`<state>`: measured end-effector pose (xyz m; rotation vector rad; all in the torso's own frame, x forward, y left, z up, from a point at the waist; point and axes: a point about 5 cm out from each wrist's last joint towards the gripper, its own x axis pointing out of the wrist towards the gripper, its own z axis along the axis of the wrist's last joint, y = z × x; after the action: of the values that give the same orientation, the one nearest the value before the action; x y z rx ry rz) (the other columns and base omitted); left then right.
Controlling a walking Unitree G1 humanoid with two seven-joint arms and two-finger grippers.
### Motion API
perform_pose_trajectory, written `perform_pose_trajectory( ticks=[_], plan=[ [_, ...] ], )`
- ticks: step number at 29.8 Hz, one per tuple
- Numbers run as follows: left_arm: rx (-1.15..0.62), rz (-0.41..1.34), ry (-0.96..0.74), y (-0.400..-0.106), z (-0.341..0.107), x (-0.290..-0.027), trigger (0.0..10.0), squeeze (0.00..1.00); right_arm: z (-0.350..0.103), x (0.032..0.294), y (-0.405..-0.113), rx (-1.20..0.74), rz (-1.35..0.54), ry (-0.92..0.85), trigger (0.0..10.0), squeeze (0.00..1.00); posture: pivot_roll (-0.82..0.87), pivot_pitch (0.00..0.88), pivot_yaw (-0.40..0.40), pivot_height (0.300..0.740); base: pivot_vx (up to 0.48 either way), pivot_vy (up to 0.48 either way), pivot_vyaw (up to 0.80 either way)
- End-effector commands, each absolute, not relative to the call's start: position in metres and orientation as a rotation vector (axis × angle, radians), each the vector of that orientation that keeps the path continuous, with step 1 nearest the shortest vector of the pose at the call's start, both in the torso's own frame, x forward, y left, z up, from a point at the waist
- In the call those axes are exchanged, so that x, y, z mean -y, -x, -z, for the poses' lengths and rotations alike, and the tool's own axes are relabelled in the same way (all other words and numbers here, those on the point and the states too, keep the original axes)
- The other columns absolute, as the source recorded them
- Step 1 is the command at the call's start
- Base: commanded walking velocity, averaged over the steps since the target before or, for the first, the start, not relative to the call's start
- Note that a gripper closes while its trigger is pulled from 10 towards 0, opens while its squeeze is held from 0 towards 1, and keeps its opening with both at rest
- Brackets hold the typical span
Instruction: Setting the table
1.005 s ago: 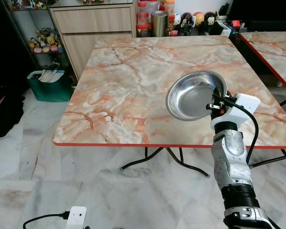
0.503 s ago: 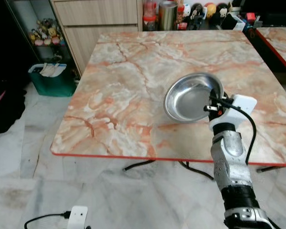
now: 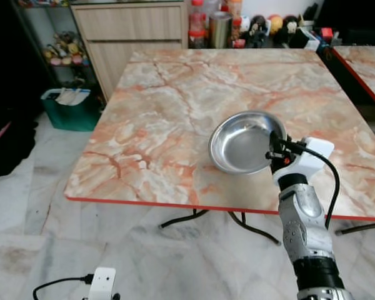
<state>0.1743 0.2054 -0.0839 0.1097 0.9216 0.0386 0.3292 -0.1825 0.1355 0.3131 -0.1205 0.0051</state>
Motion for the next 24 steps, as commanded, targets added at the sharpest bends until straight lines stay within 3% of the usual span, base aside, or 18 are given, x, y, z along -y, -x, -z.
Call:
perform_pose_trajectory(
  ticks=[1, 8, 20, 24],
  plan=[
    [-0.944, -0.037, -0.114, -0.171, 0.086, -0.204, 10.0, 0.00, -0.140, 0.189, -0.329, 0.142, 0.015, -0.385, 10.0, 0.00, 0.00, 0.124, 0.031, 0.740, 0.000, 0.000, 0.00],
    [-0.941, -0.034, -0.116, -0.171, 0.086, -0.204, 10.0, 0.00, -0.134, 0.200, -0.330, 0.115, 0.090, -0.484, 10.0, 0.00, -0.01, 0.137, 0.032, 0.740, 0.000, 0.000, 0.00],
    [-0.949, -0.028, -0.120, -0.168, 0.087, -0.206, 10.0, 0.00, -0.105, 0.193, -0.327, 0.015, 0.066, -0.645, 10.0, 0.00, 0.00, 0.137, 0.031, 0.740, 0.000, 0.000, 0.00],
    [-0.954, -0.032, -0.123, -0.167, 0.087, -0.208, 10.0, 0.00, -0.103, 0.190, -0.327, 0.002, 0.042, -0.622, 10.0, 0.00, 0.00, 0.135, 0.029, 0.740, 0.000, 0.000, 0.00]
  ],
)
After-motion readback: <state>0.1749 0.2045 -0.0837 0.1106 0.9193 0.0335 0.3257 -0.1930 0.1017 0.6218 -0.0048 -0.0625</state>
